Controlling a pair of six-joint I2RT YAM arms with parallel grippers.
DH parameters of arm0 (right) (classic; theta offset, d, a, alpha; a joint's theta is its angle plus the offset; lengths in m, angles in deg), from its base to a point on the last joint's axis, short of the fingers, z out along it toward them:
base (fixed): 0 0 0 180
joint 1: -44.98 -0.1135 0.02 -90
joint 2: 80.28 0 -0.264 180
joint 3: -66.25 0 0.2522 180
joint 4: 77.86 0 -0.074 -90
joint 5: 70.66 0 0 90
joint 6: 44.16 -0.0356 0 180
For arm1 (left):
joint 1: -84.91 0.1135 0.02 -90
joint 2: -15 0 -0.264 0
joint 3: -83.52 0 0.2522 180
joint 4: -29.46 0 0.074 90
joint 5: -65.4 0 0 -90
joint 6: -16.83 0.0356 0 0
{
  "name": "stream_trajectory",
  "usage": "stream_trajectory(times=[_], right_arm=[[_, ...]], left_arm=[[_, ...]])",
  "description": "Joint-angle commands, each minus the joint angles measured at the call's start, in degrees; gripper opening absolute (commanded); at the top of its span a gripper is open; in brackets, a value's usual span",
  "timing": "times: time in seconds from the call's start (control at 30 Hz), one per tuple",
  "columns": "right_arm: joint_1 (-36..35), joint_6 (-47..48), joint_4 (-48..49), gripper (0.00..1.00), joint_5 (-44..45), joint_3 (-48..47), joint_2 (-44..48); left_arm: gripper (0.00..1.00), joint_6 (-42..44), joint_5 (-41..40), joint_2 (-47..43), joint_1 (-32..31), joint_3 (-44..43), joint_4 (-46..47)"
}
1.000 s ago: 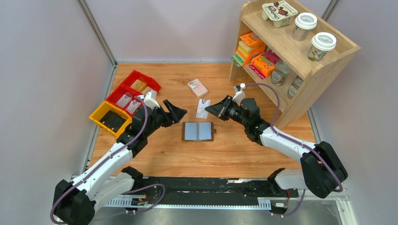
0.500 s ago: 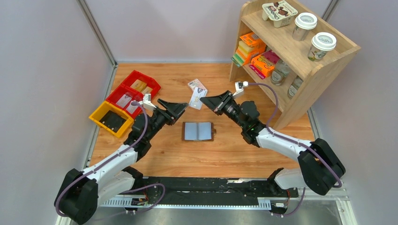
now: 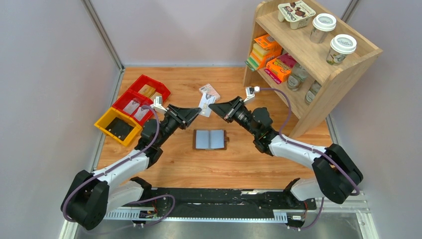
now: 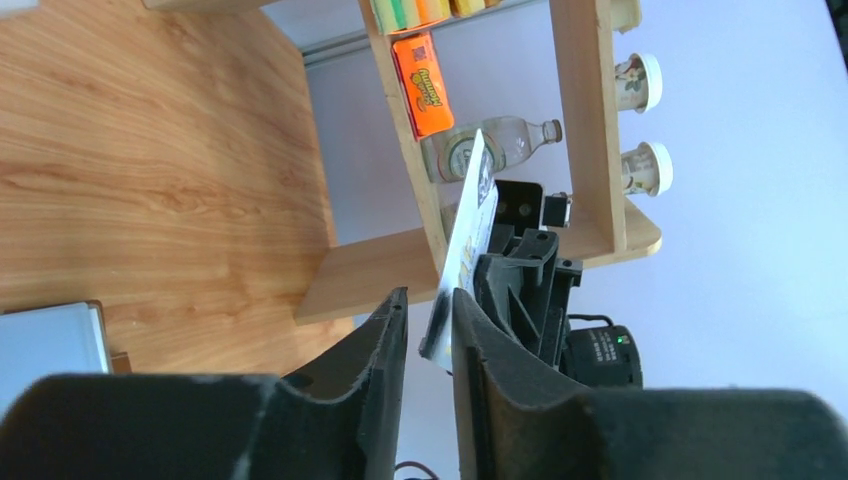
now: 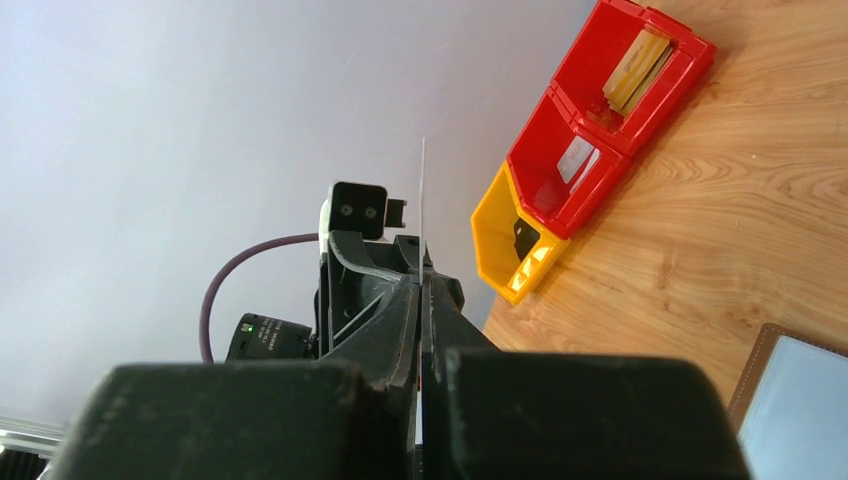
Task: Take the credit cards out of the card holder
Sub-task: Remove the credit card from the card holder, then place the credit card in the storage box.
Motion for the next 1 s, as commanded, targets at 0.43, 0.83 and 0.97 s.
stream_trajectory(times=[0.43, 0.83, 0.97], right_arm=[[0.7, 11.3, -9.0, 0.56, 0.4, -0.7, 4.9], [1.3, 38.2, -43.6, 0.99, 12.1, -5.7, 15.1], [2.1, 41.7, -45.1, 1.0, 12.6, -4.4, 17.3]], left_arm=[[0.0, 14.5, 11.3, -3.2, 10.8, -9.0, -17.4], [0.0, 56.9, 10.7, 4.7, 26.3, -37.3, -76.8], [0.0, 60.7, 11.1, 10.6, 37.6, -42.5, -84.6]])
